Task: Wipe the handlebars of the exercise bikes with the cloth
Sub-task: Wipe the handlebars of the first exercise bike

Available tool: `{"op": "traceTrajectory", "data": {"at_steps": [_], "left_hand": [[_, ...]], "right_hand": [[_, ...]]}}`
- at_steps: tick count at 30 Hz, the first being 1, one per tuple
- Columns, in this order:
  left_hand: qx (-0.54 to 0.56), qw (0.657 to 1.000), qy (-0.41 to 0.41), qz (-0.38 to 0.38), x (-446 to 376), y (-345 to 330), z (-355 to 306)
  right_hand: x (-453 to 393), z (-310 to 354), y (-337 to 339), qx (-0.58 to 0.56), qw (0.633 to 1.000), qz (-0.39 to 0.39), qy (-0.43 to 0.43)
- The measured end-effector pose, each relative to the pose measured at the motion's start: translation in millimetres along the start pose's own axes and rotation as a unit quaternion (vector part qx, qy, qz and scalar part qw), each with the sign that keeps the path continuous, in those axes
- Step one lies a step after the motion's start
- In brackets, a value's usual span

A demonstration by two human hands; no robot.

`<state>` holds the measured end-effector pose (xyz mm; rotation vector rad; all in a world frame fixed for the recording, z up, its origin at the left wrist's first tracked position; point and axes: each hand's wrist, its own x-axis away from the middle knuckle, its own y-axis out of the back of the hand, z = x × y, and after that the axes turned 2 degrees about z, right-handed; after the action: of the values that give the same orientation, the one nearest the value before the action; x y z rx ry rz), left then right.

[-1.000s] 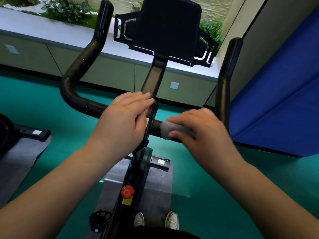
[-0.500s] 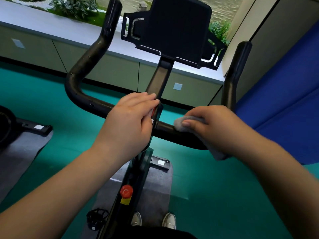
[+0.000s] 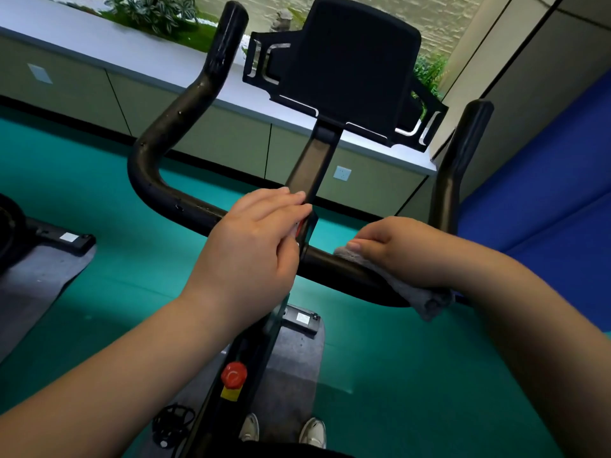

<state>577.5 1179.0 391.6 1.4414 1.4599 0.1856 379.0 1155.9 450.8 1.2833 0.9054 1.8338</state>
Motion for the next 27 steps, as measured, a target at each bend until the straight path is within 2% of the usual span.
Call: {"op": "traceTrajectory", "data": {"at_steps": [5, 9, 11, 13, 16, 21, 27], "left_hand": [[0.002, 1.000, 0.001, -0.002, 0, 0, 2], [0.010, 1.000, 0.000, 0.008, -1, 1, 2], [0.009, 1.000, 0.003, 0.010, -1, 1, 1], [0.012, 1.000, 0.001, 0.004, -1, 2, 2], [0.013, 1.000, 0.000, -0.001, -2, 1, 3], [0.014, 1.000, -0.004, -0.004, -2, 1, 2], [0.018, 1.000, -0.002, -0.009, -1, 1, 3]], "right_hand": [[-16, 21, -10, -0.064, 0.995, -0.063, 0.050], [7, 2, -13, -0.102, 0.988, -0.097, 0.065], [19, -2, -20, -0.113, 0.977, -0.159, 0.084], [24, 7, -33, -0.105, 0.953, -0.248, 0.140], [22, 24, -58, -0.045, 0.921, -0.325, 0.208], [37, 12, -73, 0.034, 0.892, -0.409, 0.190], [39, 20, -86, 0.010, 0.875, -0.456, 0.160]]}}
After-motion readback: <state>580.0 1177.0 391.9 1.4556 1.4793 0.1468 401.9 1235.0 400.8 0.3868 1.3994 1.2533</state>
